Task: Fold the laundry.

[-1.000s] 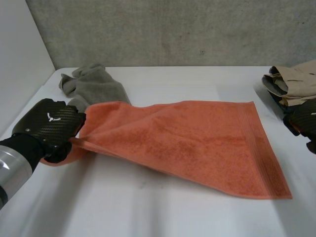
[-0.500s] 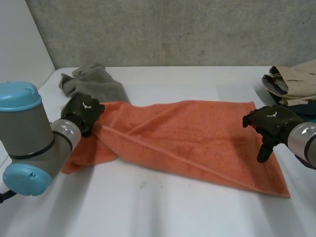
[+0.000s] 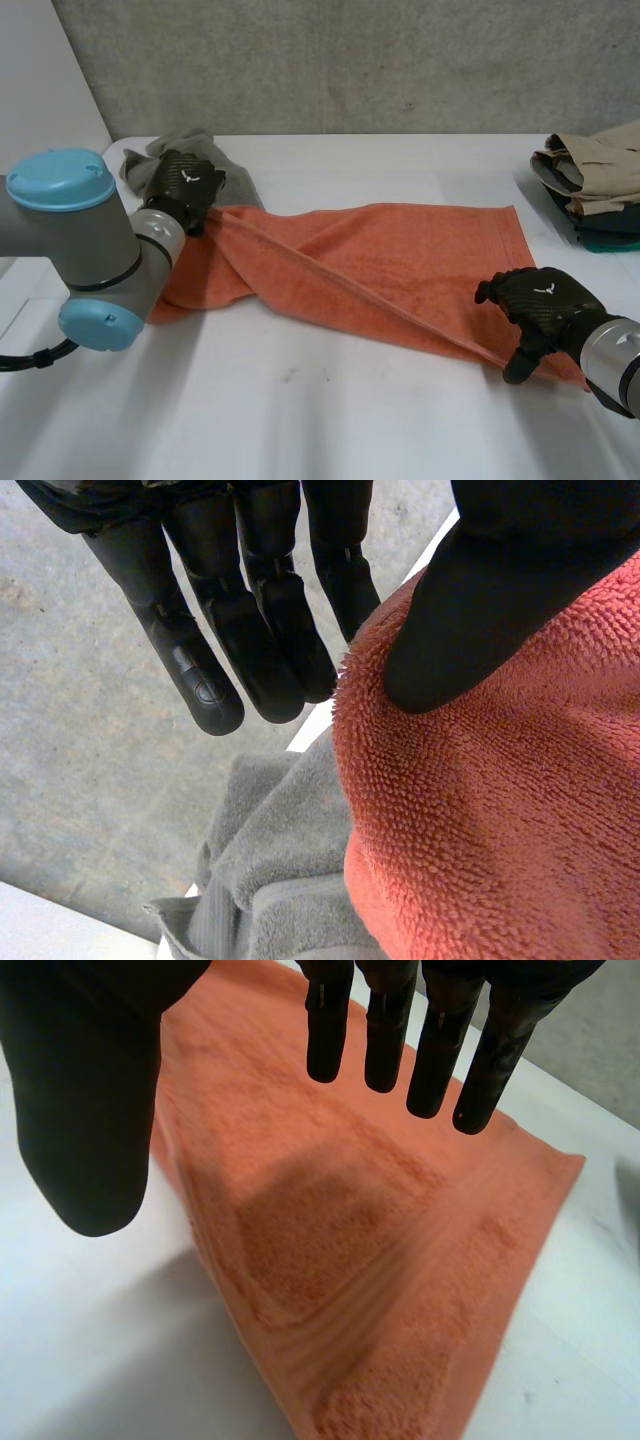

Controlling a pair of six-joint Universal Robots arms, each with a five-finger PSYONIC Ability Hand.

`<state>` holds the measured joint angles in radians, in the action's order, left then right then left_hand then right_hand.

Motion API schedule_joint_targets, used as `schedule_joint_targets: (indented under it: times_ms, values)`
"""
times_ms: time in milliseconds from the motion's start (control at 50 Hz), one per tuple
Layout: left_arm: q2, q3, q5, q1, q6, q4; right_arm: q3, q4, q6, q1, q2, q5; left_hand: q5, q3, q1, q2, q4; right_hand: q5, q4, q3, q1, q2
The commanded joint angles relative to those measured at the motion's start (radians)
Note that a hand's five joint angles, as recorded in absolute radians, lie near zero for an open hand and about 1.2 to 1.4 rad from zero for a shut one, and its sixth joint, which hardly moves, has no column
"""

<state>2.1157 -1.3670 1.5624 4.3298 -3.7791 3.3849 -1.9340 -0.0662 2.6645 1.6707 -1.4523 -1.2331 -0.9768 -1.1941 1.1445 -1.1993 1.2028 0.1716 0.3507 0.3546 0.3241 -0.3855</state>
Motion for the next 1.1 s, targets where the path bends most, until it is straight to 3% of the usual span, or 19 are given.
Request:
schedule_joint_targets:
  times_ms: [20, 200, 300, 440, 540, 620, 700, 840, 1000, 1100]
  values:
    - [-0.002, -0.012, 0.001, 0.008, 0.002, -0.002, 0.001, 0.016, -0.011, -0.017, 0.07, -0.026, -0.245, -0.202, 0.252, -0.197, 0.193, 0.132, 0.127, 0.124, 0.154, -0.093]
    - [-0.002, -0.023, 0.001, 0.013, 0.002, -0.004, -0.005, 0.031, -0.029, -0.06, 0.102, -0.012, -0.245, -0.202, 0.252, -0.197, 0.193, 0.414, 0.409, 0.405, 0.436, -0.374]
    - [-0.003, -0.047, 0.001, 0.01, 0.004, -0.01, 0.007, 0.063, -0.124, -0.103, 0.128, -0.009, -0.245, -0.202, 0.252, -0.197, 0.193, 1.049, 1.044, 1.04, 1.071, -1.009]
    - [-0.117, -0.168, -0.004, 0.025, 0.004, -0.094, 0.055, -0.006, -0.317, -0.123, 0.124, -0.029, -0.245, -0.202, 0.252, -0.197, 0.193, 1.05, 1.046, 1.042, 1.072, -1.011]
    - [-0.272, -0.294, -0.018, 0.045, -0.004, -0.205, 0.163, -0.249, -0.44, -0.138, -0.003, -0.037, -0.245, -0.202, 0.252, -0.197, 0.193, 1.05, 1.046, 1.042, 1.072, -1.011]
    - [-0.437, -0.382, -0.021, 0.067, -0.005, -0.272, 0.255, -0.439, -0.486, -0.152, -0.078, -0.019, -0.245, -0.202, 0.252, -0.197, 0.193, 1.05, 1.046, 1.042, 1.072, -1.011]
    - [-0.491, -0.415, -0.021, 0.07, -0.002, -0.271, 0.305, -0.443, -0.466, -0.152, -0.092, 0.026, -0.245, -0.202, 0.252, -0.197, 0.193, 1.05, 1.046, 1.042, 1.072, -1.011]
    - [-0.436, -0.422, -0.047, 0.073, 0.007, -0.219, 0.306, -0.36, -0.382, -0.141, 0.002, 0.063, -0.245, -0.202, 0.252, -0.197, 0.193, 1.05, 1.046, 1.042, 1.072, -1.011]
    - [-0.168, -0.319, -0.035, 0.062, -0.007, -0.079, 0.452, -0.351, -0.368, -0.112, 0.291, -0.015, -0.245, -0.202, 0.252, -0.197, 0.193, 1.05, 1.046, 1.042, 1.072, -1.011]
    - [-0.059, -0.195, 0.01, 0.056, -0.005, -0.067, 0.533, -0.353, -0.295, -0.062, 0.375, -0.052, -0.245, -0.202, 0.252, -0.197, 0.193, 1.05, 1.046, 1.042, 1.072, -1.011]
